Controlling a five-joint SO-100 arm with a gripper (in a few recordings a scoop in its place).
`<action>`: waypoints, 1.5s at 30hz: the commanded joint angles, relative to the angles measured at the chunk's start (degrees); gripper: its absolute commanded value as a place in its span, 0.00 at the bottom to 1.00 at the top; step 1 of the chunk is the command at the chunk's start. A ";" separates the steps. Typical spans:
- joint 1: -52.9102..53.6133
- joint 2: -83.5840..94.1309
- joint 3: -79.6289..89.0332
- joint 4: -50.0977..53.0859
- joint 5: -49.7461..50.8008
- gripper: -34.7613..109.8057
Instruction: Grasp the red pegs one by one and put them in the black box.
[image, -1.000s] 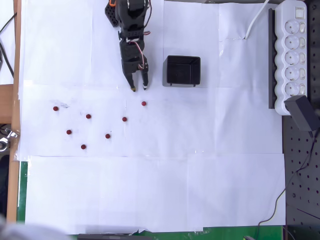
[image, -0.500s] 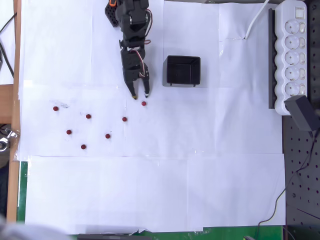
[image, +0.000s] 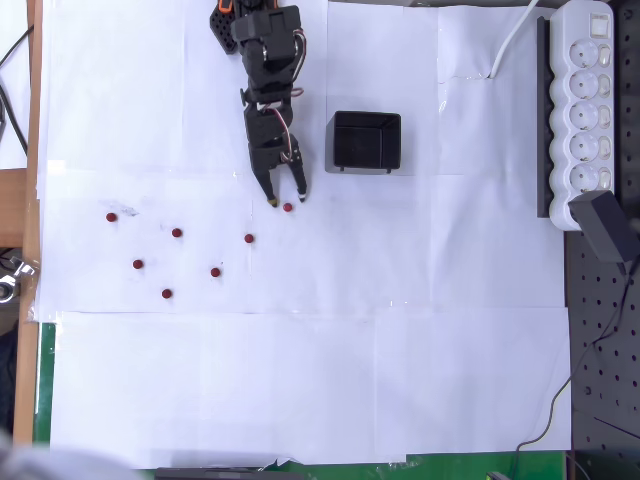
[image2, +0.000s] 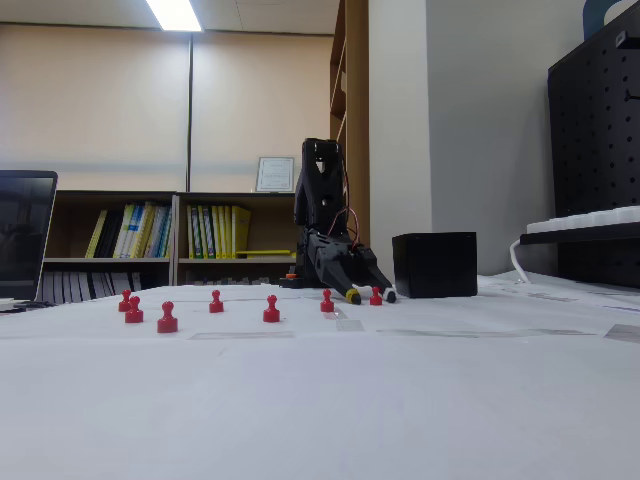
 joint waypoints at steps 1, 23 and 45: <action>-1.58 1.41 2.64 -1.85 -0.35 0.37; -2.81 4.31 2.64 -3.60 0.62 0.32; -7.65 -29.97 39.81 96.59 -18.98 0.24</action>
